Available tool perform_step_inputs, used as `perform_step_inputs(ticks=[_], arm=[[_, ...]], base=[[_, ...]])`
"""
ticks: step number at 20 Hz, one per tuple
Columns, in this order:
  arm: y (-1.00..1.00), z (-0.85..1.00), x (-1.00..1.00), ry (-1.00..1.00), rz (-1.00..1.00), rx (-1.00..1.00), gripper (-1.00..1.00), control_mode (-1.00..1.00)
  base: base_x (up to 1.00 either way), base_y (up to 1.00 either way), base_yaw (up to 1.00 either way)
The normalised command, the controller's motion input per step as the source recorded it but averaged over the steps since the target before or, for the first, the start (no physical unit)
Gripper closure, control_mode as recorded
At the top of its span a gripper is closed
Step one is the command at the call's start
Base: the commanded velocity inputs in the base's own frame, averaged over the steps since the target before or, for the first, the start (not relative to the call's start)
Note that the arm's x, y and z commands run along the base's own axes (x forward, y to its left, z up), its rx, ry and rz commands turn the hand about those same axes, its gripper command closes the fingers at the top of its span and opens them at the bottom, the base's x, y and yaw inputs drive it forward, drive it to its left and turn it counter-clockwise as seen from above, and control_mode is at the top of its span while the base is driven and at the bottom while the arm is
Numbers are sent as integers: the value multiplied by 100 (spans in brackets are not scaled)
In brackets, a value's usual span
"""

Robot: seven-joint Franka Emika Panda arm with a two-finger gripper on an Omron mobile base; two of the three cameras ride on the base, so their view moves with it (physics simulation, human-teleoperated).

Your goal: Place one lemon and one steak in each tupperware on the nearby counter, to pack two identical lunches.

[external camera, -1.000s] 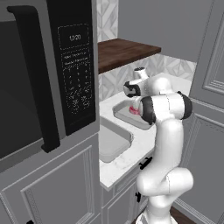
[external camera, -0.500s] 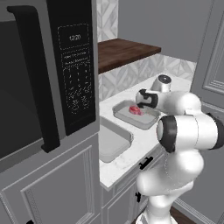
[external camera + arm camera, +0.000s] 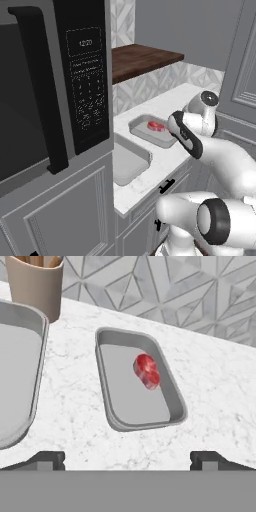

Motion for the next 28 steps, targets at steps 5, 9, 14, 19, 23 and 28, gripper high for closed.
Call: perform_step_inputs(ticks=[5,9,14,19,23,28], arm=[[21,80,-63,-1,-3,0,-100,-100],[13,54,-85,-1,-3,0,-100,-100],[0,0,0,0,0,0,-100,100],[0,0,0,0,0,0,-100,100],[0,0,0,0,0,0,-100,100],[0,0,0,0,0,0,-100,100]], base=[[0,0,0],[0,0,0],[-100,22,-3],[-100,71,-5],[-100,18,-4],[-100,-3,-45]])
